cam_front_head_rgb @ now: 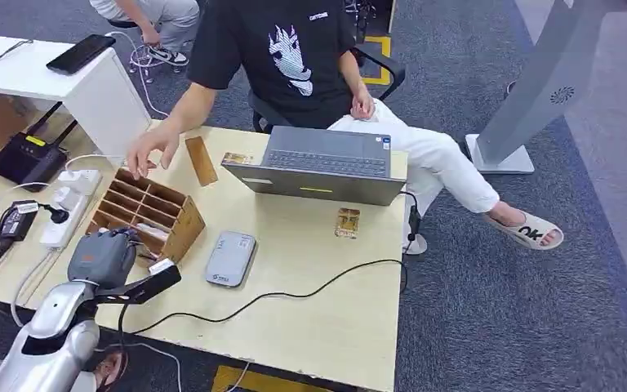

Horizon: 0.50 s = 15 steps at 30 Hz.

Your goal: Pass the card to the sensor for recognition and then transmit it.

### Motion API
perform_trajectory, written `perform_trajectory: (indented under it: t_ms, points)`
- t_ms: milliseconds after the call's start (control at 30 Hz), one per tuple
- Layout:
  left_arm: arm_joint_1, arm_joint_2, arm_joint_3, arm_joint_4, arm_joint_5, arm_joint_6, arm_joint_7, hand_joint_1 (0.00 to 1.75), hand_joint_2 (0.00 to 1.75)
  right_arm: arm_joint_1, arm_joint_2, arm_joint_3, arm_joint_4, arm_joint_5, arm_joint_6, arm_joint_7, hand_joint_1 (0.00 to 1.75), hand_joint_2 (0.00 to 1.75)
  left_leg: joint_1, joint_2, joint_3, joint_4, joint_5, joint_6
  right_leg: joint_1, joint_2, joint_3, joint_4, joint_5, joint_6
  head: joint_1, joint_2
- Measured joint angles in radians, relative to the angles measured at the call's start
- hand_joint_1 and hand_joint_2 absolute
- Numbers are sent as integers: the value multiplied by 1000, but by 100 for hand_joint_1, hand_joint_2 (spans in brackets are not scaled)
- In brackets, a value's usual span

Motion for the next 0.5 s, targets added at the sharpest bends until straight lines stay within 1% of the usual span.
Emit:
perform_trajectory:
  t_ms: [500]
  points:
    - [-5,-5,1,6,-2,2,-9,175,175,-1,-1,-8,0,7,3,0,0,175,0,0,0,0,0,0,0,0,0,0,0,0,0,0]
